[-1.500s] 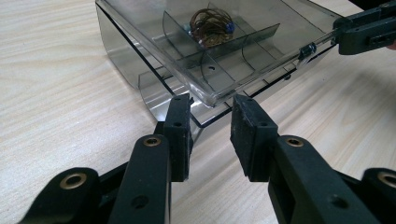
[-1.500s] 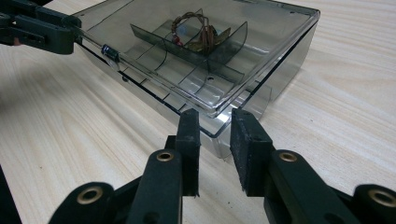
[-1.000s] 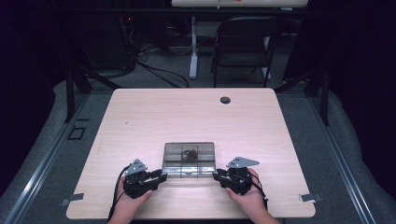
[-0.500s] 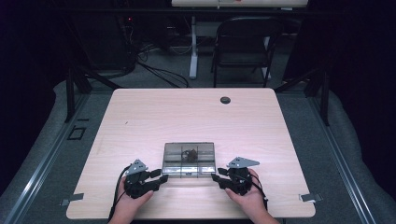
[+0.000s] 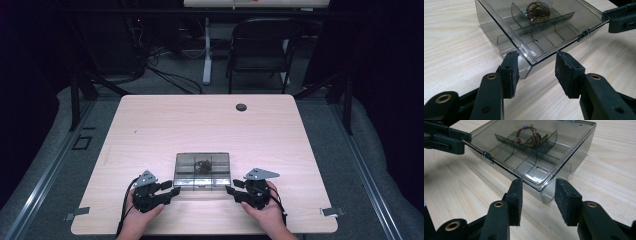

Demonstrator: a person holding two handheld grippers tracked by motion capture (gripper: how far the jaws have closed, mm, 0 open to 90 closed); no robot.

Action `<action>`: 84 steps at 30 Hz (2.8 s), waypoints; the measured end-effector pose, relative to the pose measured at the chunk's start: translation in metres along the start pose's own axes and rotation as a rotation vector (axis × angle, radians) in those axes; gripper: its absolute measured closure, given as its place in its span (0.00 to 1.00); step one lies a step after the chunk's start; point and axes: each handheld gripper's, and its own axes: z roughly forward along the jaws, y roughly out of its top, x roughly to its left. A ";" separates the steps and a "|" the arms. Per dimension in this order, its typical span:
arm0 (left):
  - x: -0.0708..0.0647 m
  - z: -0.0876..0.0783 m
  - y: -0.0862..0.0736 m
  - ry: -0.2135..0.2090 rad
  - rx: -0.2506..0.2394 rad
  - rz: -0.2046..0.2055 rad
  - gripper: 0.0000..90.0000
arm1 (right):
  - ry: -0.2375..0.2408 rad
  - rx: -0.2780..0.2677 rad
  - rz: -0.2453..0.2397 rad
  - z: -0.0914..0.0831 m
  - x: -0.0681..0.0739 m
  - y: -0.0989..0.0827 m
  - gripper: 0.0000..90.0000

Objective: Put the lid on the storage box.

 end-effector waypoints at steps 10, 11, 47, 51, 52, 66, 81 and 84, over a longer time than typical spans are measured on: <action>0.003 -0.007 0.003 0.005 -0.031 -0.018 0.60 | 0.004 -0.014 0.012 -0.005 -0.001 0.002 0.64; 0.004 -0.007 0.003 0.004 -0.035 -0.021 0.60 | 0.000 -0.021 0.014 -0.005 -0.001 0.003 0.64; 0.058 -0.037 0.006 0.145 -0.084 -0.133 0.58 | -0.142 -0.110 0.112 -0.040 -0.051 0.007 0.59; 0.065 -0.036 0.004 0.159 -0.070 -0.140 0.58 | -0.166 -0.101 0.118 -0.039 -0.055 0.005 0.59; 0.067 -0.035 0.003 0.161 -0.064 -0.144 0.58 | -0.167 -0.105 0.119 -0.039 -0.056 0.005 0.59; 0.089 -0.027 -0.001 0.234 -0.037 -0.183 0.55 | -0.232 -0.030 0.150 -0.028 -0.078 -0.005 0.55; 0.095 -0.026 -0.002 0.253 -0.027 -0.192 0.55 | -0.275 0.002 0.182 -0.022 -0.091 -0.006 0.54; 0.096 -0.026 -0.001 0.249 -0.021 -0.190 0.55 | -0.275 0.002 0.178 -0.021 -0.090 -0.006 0.53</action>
